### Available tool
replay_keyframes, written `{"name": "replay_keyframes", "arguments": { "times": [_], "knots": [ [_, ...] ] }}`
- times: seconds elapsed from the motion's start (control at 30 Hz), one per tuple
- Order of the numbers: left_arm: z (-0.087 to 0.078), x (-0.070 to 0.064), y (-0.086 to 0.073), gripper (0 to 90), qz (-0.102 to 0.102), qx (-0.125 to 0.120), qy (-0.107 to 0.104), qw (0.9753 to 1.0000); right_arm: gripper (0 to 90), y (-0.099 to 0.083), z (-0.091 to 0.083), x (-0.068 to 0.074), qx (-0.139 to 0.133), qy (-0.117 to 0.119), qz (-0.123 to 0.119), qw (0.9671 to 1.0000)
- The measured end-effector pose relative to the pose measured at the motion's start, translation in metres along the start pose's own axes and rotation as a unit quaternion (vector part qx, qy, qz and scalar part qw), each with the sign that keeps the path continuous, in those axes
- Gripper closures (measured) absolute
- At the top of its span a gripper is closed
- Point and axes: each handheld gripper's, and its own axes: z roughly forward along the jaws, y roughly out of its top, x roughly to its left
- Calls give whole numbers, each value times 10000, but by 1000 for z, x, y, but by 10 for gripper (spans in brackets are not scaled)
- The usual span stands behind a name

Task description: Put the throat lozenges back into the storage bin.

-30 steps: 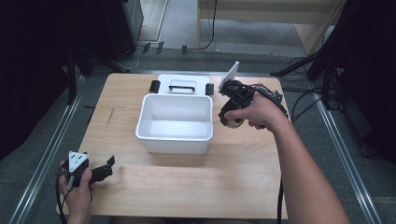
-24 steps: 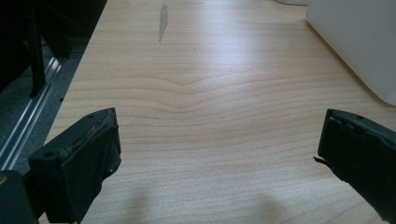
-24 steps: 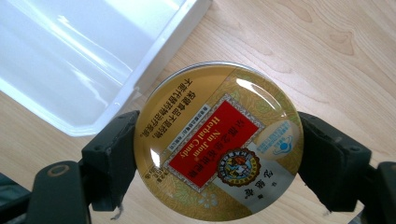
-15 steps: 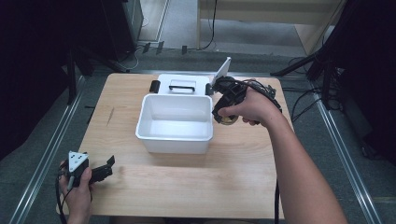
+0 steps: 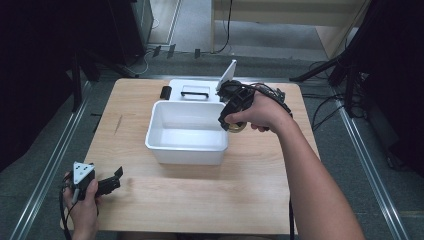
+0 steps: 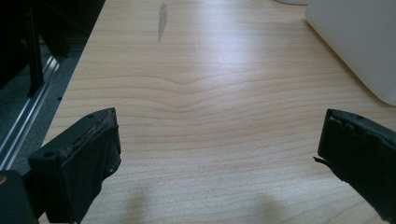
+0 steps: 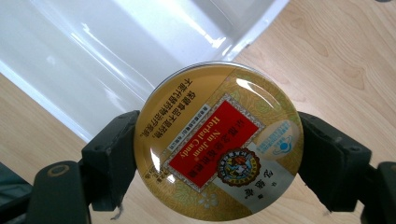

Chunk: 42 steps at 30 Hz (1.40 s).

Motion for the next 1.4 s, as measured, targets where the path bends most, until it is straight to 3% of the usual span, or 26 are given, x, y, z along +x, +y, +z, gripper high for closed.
{"name": "replay_keyframes", "arguments": {
  "times": [0.87, 1.17, 1.4],
  "knots": [
    [0, 1, 0, 0, -18, -3, -41, 10000, 205, 22, 18, 25, -176, 70, -628, 9978],
    [0, 1, 0, 0, -41, -18, -48, 10000, 205, 25, 27, 33, -280, 135, -1310, 9909],
    [0, 1, 0, 0, -41, -10, -52, 10000, 205, 28, 36, 36, -241, 39, -1605, 9867]
  ]
}}
